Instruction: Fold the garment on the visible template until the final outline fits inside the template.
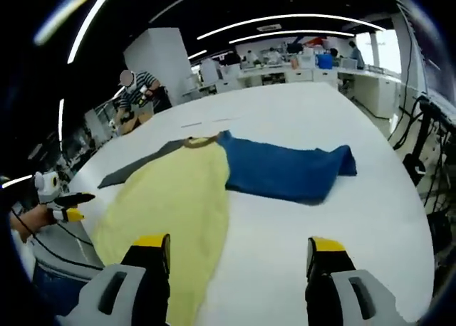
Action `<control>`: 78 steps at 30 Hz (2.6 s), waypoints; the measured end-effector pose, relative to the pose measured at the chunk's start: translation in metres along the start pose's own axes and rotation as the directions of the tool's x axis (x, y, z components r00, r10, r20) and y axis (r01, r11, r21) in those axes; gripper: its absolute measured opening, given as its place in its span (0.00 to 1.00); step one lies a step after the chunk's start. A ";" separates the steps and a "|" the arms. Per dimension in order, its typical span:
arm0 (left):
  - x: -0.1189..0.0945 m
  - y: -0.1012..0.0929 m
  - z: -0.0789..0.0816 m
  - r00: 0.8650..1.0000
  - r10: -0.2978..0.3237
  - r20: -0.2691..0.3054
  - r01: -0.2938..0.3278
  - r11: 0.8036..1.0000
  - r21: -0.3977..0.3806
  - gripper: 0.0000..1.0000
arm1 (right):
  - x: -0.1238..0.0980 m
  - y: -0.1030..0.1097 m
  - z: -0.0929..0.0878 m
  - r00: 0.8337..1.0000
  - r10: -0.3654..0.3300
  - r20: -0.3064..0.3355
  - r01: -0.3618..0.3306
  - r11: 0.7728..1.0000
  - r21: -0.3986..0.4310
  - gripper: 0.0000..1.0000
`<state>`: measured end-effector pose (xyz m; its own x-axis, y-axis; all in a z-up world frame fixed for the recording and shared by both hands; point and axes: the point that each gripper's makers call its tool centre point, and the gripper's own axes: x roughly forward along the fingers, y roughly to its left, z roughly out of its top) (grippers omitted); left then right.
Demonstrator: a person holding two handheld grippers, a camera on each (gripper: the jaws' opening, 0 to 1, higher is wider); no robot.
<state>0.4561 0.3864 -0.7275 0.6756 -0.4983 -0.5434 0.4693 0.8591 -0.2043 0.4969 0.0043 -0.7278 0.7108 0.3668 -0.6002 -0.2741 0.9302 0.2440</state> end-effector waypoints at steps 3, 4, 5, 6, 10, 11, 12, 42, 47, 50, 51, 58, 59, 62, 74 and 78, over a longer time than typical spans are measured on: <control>0.001 -0.003 0.002 1.000 -0.016 0.003 0.016 1.000 0.010 0.90 | 0.005 -0.016 0.018 0.996 -0.022 0.083 0.017 0.998 0.054 0.85; 0.001 -0.004 0.003 1.000 -0.017 0.006 0.017 1.000 0.012 0.91 | 0.007 -0.024 0.024 0.994 -0.034 0.103 0.027 0.998 0.064 0.85; 0.002 -0.005 0.005 1.000 -0.021 0.012 0.021 1.000 0.016 0.92 | 0.008 -0.029 0.028 0.993 -0.042 0.115 0.035 0.997 0.065 0.85; 0.002 -0.005 0.006 1.000 -0.024 0.015 0.024 1.000 0.018 0.93 | 0.009 -0.035 0.032 0.990 -0.055 0.126 0.047 0.997 0.063 0.85; 0.002 -0.007 0.009 0.999 -0.031 0.021 0.030 0.999 0.030 0.95 | 0.012 -0.058 0.046 0.982 -0.104 0.155 0.092 0.992 0.084 0.85; 0.002 -0.006 0.010 0.999 -0.028 0.025 0.027 0.999 0.037 0.96 | 0.013 -0.064 0.048 0.983 -0.114 0.144 0.104 0.991 0.080 0.84; 0.002 -0.006 0.010 0.999 -0.028 0.027 0.027 0.999 0.037 0.97 | 0.014 -0.067 0.049 0.983 -0.120 0.142 0.110 0.991 0.075 0.83; -0.004 -0.004 0.023 0.998 -0.013 0.061 0.010 0.999 0.041 0.97 | 0.067 -0.186 0.055 0.948 -0.310 0.065 0.301 0.945 0.126 0.24; -0.005 -0.004 0.023 0.998 -0.004 0.058 0.002 0.999 0.046 0.96 | 0.073 -0.190 0.054 0.947 -0.317 0.056 0.310 0.944 0.114 0.21; -0.006 -0.003 0.023 0.998 0.002 0.056 -0.004 0.999 0.040 0.95 | 0.077 -0.192 0.053 0.948 -0.315 0.052 0.307 0.943 0.127 0.18; -0.006 -0.002 0.023 0.998 0.003 0.056 -0.005 0.999 0.039 0.95 | 0.078 -0.190 0.054 0.948 -0.314 0.057 0.305 0.944 0.127 0.17; -0.009 -0.002 0.024 0.999 0.010 0.054 -0.011 0.999 0.036 0.94 | 0.081 -0.191 0.056 0.946 -0.318 0.062 0.311 0.945 0.098 0.04; -0.009 -0.002 0.024 0.999 0.010 0.053 -0.012 0.999 0.037 0.94 | 0.081 -0.191 0.056 0.945 -0.322 0.058 0.316 0.944 0.093 0.01; -0.010 0.000 0.024 0.998 0.018 0.054 -0.020 0.999 0.036 0.93 | 0.079 -0.193 0.055 0.946 -0.319 0.050 0.314 0.945 0.094 0.00; -0.009 -0.003 0.030 0.997 0.008 0.075 -0.010 0.999 0.036 0.91 | 0.044 -0.169 0.064 0.964 -0.264 0.044 0.266 0.963 -0.042 0.00; -0.008 -0.004 0.032 0.997 0.002 0.076 -0.005 0.999 0.043 0.91 | 0.027 -0.141 0.069 0.966 -0.255 0.042 0.258 0.960 -0.111 0.00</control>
<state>0.4664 0.3832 -0.6963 0.7176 -0.5043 -0.4803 0.4897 0.8558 -0.1669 0.5995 -0.1177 -0.7255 0.7838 0.1167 -0.6099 -0.1511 0.9885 -0.0051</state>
